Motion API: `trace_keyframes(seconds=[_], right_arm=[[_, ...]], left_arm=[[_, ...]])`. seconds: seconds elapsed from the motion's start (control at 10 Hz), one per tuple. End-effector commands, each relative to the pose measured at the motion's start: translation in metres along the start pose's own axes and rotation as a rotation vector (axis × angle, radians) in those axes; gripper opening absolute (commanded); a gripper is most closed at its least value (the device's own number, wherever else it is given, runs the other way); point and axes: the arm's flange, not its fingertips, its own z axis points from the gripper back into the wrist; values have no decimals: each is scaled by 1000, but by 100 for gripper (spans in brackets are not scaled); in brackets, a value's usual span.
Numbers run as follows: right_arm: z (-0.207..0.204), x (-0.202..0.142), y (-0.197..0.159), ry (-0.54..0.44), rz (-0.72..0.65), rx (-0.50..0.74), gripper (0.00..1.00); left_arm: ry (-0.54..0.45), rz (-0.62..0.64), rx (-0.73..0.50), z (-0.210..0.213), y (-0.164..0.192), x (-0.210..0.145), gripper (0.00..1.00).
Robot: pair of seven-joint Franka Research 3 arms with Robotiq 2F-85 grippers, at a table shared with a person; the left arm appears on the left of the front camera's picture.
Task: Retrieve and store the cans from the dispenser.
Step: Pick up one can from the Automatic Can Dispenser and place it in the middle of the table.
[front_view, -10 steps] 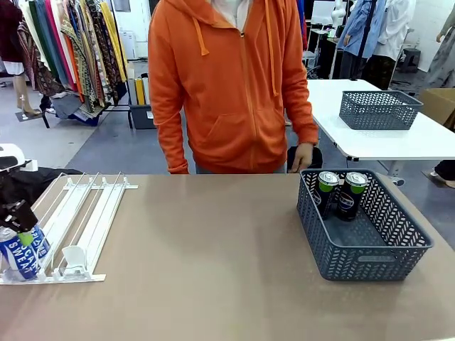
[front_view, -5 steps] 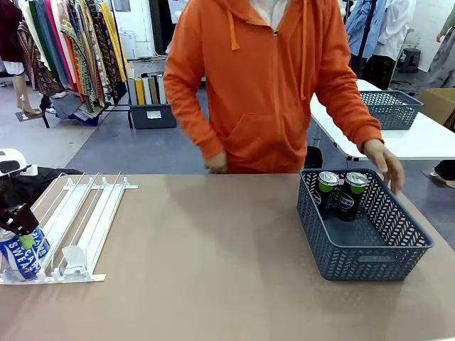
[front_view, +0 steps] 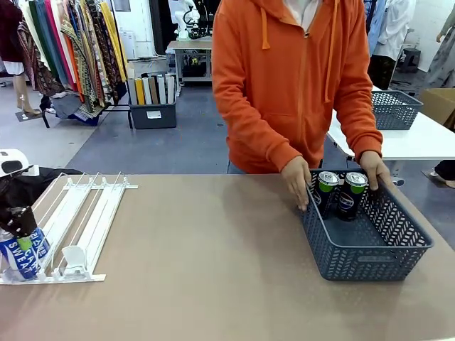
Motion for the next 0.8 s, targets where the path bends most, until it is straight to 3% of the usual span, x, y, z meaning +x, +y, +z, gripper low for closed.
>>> trace_keyframes(seconds=[0.0,0.7], right_arm=[[0,2,3,0,11,11,100],[0,2,3,0,11,11,100]], left_arm=[[-5,31,15,1,0,4,0],[-30,28,40,20,-2,-6,0]])
